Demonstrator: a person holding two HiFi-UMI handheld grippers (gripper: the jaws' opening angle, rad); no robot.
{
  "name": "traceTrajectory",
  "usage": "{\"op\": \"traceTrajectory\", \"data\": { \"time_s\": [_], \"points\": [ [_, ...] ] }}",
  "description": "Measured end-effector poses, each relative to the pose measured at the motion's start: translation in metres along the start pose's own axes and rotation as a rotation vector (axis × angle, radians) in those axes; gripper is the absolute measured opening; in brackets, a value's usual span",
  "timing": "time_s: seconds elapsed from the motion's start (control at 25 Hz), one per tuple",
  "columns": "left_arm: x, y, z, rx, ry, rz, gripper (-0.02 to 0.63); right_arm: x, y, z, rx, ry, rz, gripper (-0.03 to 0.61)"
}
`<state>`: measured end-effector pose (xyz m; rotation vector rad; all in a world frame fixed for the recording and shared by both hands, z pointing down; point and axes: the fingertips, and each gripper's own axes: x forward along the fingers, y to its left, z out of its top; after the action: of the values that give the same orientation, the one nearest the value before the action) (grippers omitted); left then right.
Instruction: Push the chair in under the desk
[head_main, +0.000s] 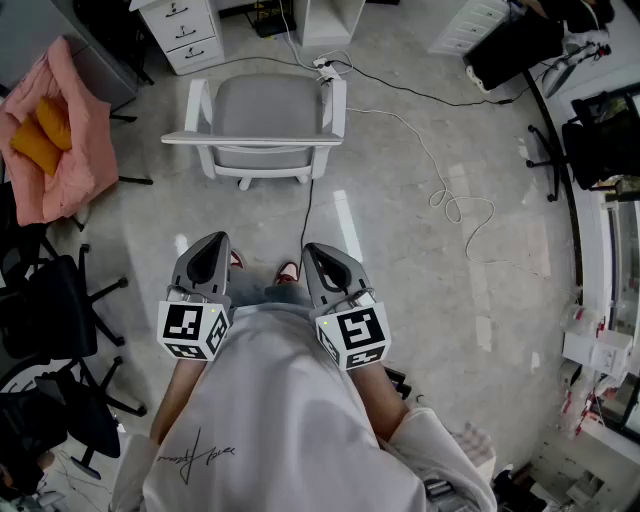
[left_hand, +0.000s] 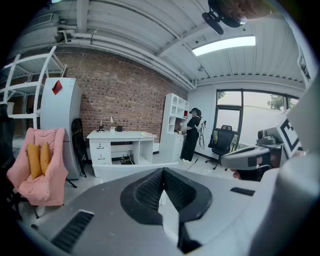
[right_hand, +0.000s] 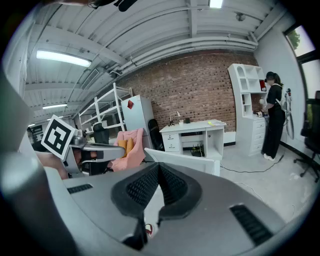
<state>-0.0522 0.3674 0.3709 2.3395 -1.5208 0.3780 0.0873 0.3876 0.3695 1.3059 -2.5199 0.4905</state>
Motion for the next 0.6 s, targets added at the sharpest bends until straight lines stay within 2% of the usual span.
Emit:
{"op": "traceTrajectory", "data": {
  "time_s": [0.4, 0.6],
  "points": [
    [0.011, 0.002, 0.002, 0.009, 0.000, 0.010, 0.005, 0.008, -0.003, 0.002, 0.011, 0.012, 0.020, 0.025],
    [0.023, 0.006, 0.003, 0.007, 0.001, 0.002, 0.005, 0.019, -0.012, 0.003, 0.058, 0.025, 0.033, 0.026]
  ]
}}
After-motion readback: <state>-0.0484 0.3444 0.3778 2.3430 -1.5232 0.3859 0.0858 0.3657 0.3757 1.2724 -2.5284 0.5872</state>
